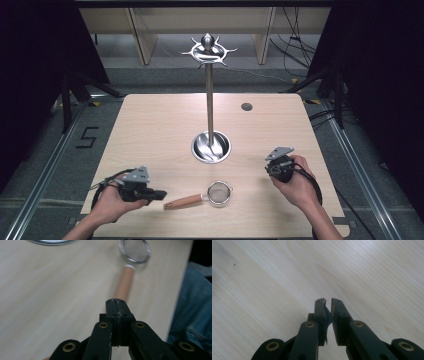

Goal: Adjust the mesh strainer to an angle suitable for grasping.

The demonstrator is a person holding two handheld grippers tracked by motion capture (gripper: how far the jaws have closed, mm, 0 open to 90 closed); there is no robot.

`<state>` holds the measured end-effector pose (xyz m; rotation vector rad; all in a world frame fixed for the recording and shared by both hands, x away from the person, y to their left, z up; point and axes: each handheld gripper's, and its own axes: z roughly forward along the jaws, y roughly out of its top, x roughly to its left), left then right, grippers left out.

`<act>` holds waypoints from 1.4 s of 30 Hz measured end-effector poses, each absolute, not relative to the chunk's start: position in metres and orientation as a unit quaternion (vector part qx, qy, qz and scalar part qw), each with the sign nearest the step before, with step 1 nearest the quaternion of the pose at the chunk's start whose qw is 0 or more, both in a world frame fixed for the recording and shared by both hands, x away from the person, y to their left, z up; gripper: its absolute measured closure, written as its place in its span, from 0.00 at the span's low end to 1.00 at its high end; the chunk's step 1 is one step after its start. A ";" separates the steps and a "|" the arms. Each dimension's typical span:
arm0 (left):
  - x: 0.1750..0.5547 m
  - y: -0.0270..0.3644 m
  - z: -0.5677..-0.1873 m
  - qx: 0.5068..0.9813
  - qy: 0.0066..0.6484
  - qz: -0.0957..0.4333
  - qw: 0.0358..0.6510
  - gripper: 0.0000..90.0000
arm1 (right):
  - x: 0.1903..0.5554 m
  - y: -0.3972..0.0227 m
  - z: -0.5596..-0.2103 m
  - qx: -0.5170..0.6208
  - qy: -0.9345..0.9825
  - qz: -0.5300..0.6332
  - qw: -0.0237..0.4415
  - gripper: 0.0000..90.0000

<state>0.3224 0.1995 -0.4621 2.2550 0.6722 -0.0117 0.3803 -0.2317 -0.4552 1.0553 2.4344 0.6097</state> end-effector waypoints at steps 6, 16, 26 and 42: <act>0.296 0.162 -0.471 0.920 0.246 -0.037 0.303 0.99 | 0.387 -0.232 -0.457 0.379 0.875 0.224 0.200 0.91; 0.300 0.146 -0.484 0.933 0.274 -0.017 0.234 0.99 | 0.388 -0.232 -0.459 0.377 0.877 0.227 0.190 0.90; 0.320 0.153 -0.485 0.932 0.313 -0.005 0.180 0.99 | 0.389 -0.231 -0.459 0.375 0.878 0.230 0.190 0.89; 0.366 0.156 -0.483 0.918 0.361 0.015 0.165 0.99 | 0.389 -0.231 -0.460 0.375 0.879 0.230 0.185 0.88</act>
